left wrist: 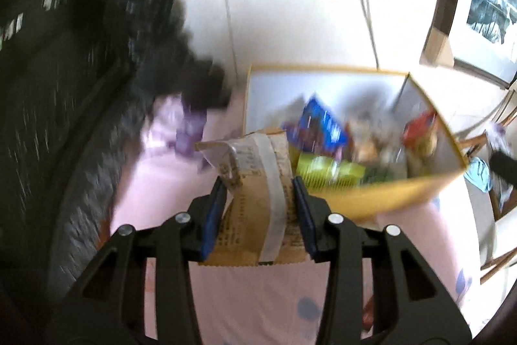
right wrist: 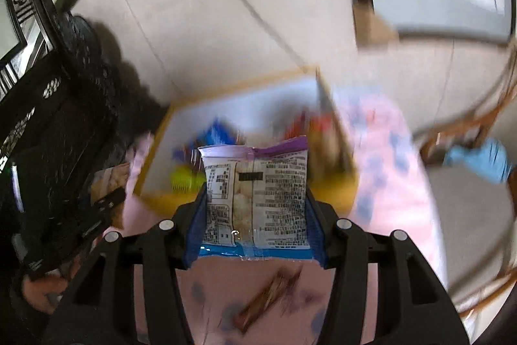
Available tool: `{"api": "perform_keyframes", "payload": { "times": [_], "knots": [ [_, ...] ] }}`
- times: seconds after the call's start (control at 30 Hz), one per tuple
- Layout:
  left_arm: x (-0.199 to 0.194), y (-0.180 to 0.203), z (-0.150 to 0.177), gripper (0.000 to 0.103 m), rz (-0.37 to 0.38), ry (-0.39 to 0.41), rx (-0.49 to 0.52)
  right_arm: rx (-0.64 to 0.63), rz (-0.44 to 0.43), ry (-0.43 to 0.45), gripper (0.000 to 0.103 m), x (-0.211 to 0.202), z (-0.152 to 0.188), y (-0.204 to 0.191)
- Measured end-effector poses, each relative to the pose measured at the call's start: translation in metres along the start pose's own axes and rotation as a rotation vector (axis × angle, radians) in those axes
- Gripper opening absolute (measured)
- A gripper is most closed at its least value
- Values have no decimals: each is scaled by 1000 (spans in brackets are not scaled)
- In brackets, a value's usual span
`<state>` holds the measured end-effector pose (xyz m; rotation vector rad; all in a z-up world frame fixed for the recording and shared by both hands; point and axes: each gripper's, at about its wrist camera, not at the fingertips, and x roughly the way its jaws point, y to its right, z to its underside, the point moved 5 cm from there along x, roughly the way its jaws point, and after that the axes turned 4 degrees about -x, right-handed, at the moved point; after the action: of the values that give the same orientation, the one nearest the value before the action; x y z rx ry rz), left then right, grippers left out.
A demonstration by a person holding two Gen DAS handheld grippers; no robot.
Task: Organize snacks
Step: 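Carry both packets over the yellow box and release them inside, then grasp the brown chocolate bar with the right tool while the left tool grasps the white printed bag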
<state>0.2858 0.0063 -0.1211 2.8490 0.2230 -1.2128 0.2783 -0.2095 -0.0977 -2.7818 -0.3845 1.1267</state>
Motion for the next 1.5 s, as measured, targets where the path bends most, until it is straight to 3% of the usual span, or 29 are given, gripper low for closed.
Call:
{"api": "perform_keyframes", "payload": {
  "times": [0.17,0.3,0.8,0.83,0.87,0.9,0.93,0.97,1.03,1.1,1.27,1.37,1.43,1.5],
  "knots": [
    [-8,24,-52,42,22,64,13,-43,18,44,53,12,-54,2],
    [-12,32,-75,42,12,120,15,-51,38,53,53,17,-74,17],
    [15,53,-91,43,-15,119,64,-59,17,44,54,46,-97,33],
    [15,53,-92,46,-20,135,60,-49,15,45,55,48,-98,34],
    [14,54,-95,77,-43,170,51,-44,15,40,57,52,-98,36],
    [13,53,-98,101,-89,214,39,-63,43,28,62,57,-99,36],
    [13,52,-99,101,-124,236,32,-80,75,26,89,60,-99,36],
    [15,51,-99,101,-142,224,31,-90,102,26,102,62,-99,36],
    [17,49,-95,101,-96,194,15,-94,101,32,102,60,-97,37],
    [18,42,-90,101,-104,180,-16,-102,117,31,102,52,-92,39],
    [13,22,-63,101,-101,137,-43,-118,140,-46,102,29,-44,42],
    [6,9,-35,101,-138,117,-41,-101,117,-223,102,32,33,40],
    [4,1,-17,101,-157,99,-55,-47,179,-357,102,50,102,39],
    [2,-3,7,101,-179,67,-67,3,223,-431,102,68,153,31]
  ]
}}
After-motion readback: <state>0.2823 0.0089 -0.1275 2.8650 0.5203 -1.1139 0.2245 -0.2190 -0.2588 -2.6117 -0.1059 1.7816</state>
